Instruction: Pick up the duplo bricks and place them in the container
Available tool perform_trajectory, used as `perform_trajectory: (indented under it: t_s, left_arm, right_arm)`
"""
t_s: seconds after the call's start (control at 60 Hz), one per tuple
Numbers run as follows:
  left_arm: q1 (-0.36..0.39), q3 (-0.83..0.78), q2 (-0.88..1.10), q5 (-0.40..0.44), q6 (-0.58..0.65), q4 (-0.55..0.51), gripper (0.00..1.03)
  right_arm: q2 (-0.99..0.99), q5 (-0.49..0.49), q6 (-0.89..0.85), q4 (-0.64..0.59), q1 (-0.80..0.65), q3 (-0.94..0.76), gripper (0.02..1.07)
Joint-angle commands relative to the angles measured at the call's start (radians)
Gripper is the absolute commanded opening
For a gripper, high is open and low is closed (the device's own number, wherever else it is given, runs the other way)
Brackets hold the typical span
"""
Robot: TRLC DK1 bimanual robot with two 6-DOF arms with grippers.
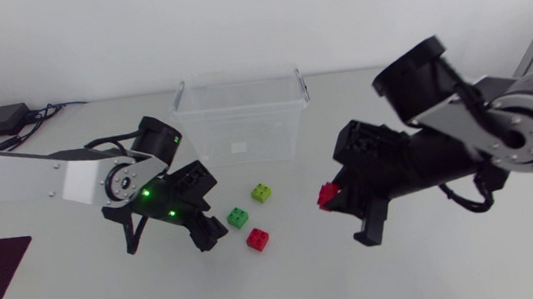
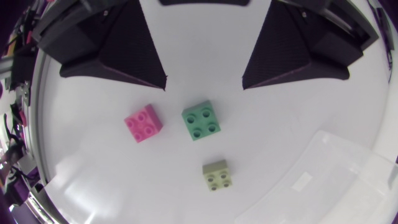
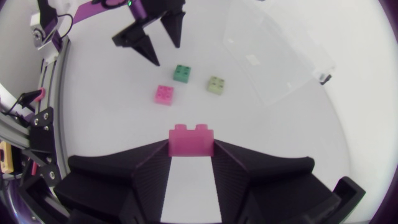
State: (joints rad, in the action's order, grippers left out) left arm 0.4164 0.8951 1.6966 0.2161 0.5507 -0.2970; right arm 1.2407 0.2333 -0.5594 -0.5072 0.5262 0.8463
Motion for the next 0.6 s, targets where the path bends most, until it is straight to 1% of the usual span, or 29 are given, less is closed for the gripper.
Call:
perform_trajectory:
  t_s: [0.0, 0.033, 0.183, 0.367, 0.467, 0.583]
  left_arm:
    - [0.036, 0.047, 0.049, -0.054, -0.086, -0.005, 0.82]
    - [0.048, 0.054, 0.055, -0.084, -0.109, -0.005, 0.82]
    - [0.085, 0.087, 0.058, -0.132, -0.192, -0.004, 0.82]
    - [0.116, 0.15, 0.115, -0.138, -0.271, -0.039, 0.82]
    - [0.142, 0.169, 0.15, -0.153, -0.293, -0.042, 0.82]
    - [0.142, 0.191, 0.199, -0.17, -0.304, -0.045, 0.82]
  right_arm:
    - [-0.044, -0.003, -0.023, -0.04, -0.029, 0.054, 0.35]
    - [-0.053, -0.002, -0.02, -0.045, -0.042, 0.062, 0.35]
    - [-0.083, -0.011, -0.01, -0.053, -0.048, 0.062, 0.35]
    - [-0.113, -0.031, 0.009, -0.053, -0.06, 0.065, 0.35]
    - [-0.13, -0.035, 0.01, -0.07, -0.069, 0.091, 0.35]
    - [-0.142, -0.035, 0.01, -0.093, -0.078, 0.122, 0.36]
